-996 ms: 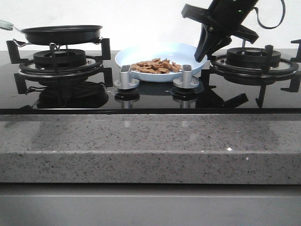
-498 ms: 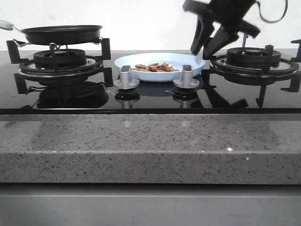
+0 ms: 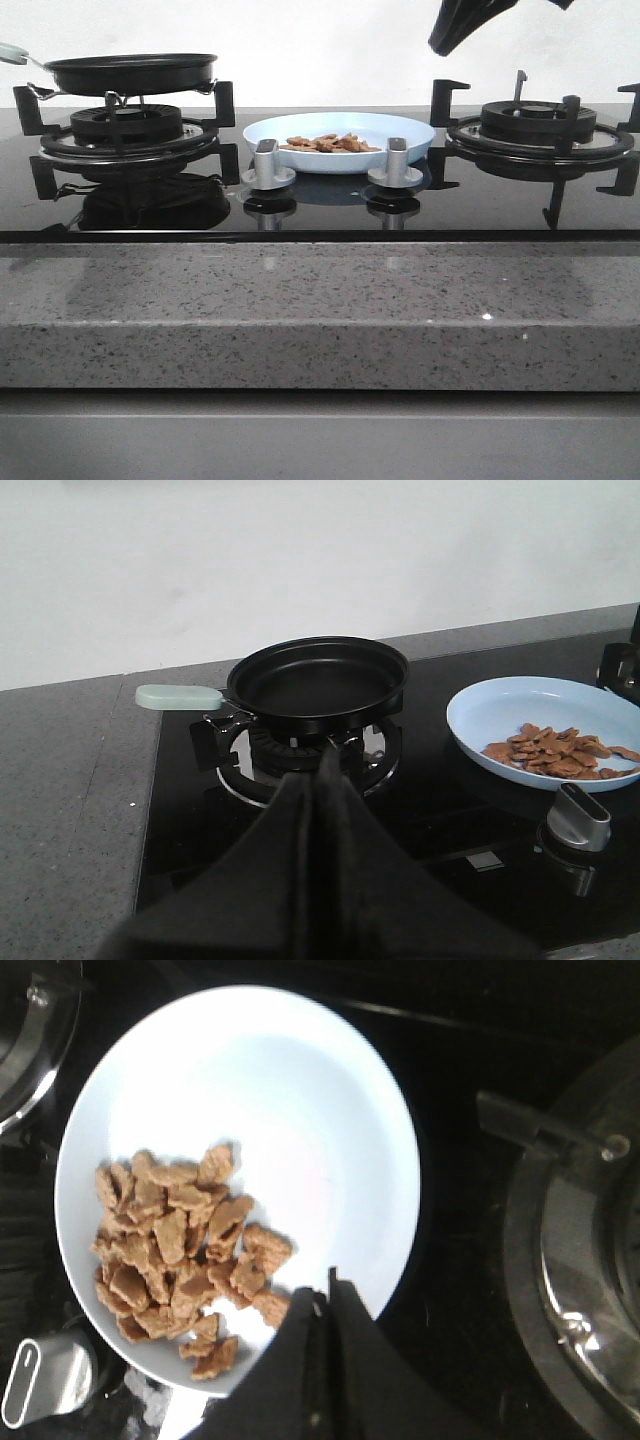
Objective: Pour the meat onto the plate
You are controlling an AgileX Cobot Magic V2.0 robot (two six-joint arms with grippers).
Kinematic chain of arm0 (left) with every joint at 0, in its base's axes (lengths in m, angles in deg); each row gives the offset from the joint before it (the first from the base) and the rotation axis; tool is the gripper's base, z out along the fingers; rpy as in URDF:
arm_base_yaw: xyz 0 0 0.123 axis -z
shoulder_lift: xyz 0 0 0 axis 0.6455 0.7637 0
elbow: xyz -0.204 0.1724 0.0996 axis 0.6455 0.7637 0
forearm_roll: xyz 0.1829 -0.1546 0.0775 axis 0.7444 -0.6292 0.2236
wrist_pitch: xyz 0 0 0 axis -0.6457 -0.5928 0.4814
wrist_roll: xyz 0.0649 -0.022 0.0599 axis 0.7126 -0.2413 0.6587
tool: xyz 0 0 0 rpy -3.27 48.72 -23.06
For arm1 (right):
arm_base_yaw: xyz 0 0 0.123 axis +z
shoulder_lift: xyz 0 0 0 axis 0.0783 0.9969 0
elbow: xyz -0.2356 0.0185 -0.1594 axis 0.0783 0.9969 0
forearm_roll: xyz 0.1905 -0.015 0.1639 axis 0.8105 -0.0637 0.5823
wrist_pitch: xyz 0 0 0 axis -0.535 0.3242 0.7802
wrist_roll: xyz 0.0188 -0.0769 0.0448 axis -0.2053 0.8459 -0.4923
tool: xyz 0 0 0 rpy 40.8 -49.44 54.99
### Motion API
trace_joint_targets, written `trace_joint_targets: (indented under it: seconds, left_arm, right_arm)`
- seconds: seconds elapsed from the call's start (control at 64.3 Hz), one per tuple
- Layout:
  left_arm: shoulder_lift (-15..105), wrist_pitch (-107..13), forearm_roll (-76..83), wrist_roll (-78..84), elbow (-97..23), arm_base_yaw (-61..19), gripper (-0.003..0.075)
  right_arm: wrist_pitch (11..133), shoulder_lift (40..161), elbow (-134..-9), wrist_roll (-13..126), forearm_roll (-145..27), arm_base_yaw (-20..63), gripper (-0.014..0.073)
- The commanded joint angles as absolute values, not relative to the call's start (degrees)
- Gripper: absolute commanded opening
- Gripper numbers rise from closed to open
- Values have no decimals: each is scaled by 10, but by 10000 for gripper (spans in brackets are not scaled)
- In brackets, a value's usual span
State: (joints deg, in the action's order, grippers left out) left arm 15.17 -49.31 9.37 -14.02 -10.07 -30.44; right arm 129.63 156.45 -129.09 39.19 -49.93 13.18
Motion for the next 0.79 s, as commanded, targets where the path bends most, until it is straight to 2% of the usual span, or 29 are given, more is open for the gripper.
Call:
trace_joint_targets:
  seconds: [0.0,0.233,0.467,0.778]
  left_arm:
    - [155,-445,89,-144,-117,-299,-20]
    - [155,-445,89,-144,-117,-299,-20]
    - [155,-445,89,-144,-117,-299,-20]
    - [155,-445,89,-144,-117,-299,-20]
  right_arm:
    - [1300,1523,-1311,395,-486,129,-69]
    - [1292,1461,-1269,412,-538,129,-69]
    - [1103,1255,-980,431,-597,129,-69]
    - [938,1032,-713,431,-618,129,-69]
